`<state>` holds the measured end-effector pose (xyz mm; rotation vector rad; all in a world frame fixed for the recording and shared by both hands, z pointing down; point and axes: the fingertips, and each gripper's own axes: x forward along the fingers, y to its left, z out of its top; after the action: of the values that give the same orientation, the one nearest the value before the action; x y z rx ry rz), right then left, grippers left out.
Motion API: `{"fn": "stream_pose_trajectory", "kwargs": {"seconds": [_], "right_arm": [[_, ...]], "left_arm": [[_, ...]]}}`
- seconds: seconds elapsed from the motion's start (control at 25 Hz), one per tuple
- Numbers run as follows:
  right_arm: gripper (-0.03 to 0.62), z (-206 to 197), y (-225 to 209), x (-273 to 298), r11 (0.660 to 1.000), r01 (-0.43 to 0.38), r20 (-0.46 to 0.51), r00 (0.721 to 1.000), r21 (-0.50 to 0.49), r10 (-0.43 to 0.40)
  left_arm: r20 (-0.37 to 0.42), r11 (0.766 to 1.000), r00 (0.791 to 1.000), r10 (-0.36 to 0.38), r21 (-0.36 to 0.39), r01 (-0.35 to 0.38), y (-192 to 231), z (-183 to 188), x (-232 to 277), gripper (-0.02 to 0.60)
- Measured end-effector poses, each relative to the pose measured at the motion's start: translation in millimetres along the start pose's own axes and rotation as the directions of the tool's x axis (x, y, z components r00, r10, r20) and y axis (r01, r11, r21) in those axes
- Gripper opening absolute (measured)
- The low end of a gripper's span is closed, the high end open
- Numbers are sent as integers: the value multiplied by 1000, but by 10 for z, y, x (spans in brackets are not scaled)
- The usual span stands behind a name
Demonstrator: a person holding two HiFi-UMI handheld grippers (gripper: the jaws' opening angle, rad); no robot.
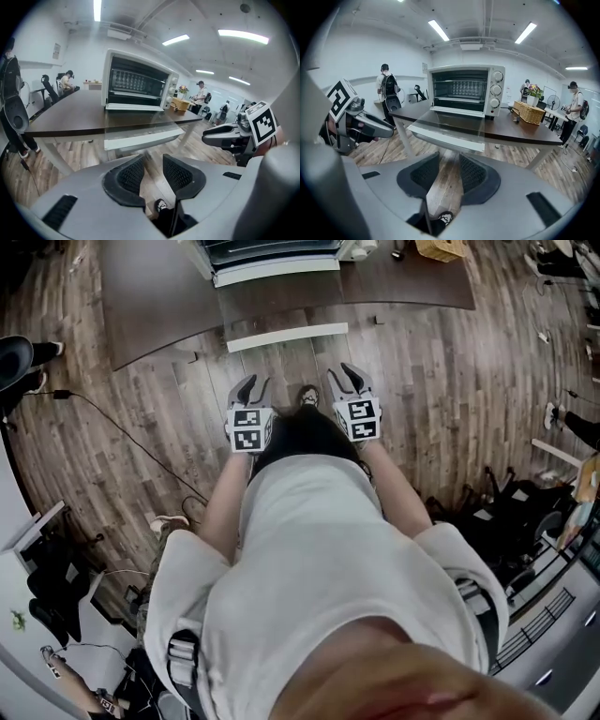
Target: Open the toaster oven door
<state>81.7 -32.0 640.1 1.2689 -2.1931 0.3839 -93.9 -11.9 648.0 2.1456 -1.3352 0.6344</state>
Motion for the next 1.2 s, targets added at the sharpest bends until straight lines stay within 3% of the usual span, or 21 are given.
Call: {"fn": "stream_pose_trajectory", "kwargs": {"seconds": [0.28, 0.48, 0.8, 1.2], "right_arm": [[48, 335, 149, -56, 1000, 18, 40, 999, -9, -18], [-2, 469, 205, -60, 1000, -13, 59, 998, -12, 14], [-2, 743, 122, -135, 995, -101, 122, 988, 1, 100], [-2, 1445, -335, -280, 997, -71, 243, 967, -20, 74]], "left_arm": [[54, 999, 998, -37, 11, 37, -201, 248, 4, 63], [56, 999, 998, -30, 24, 29, -250, 397, 14, 23], [118, 1000, 993, 31, 3, -31, -311, 736, -70, 18], [268, 996, 961, 72, 31, -83, -515, 1663, -224, 18]]}}
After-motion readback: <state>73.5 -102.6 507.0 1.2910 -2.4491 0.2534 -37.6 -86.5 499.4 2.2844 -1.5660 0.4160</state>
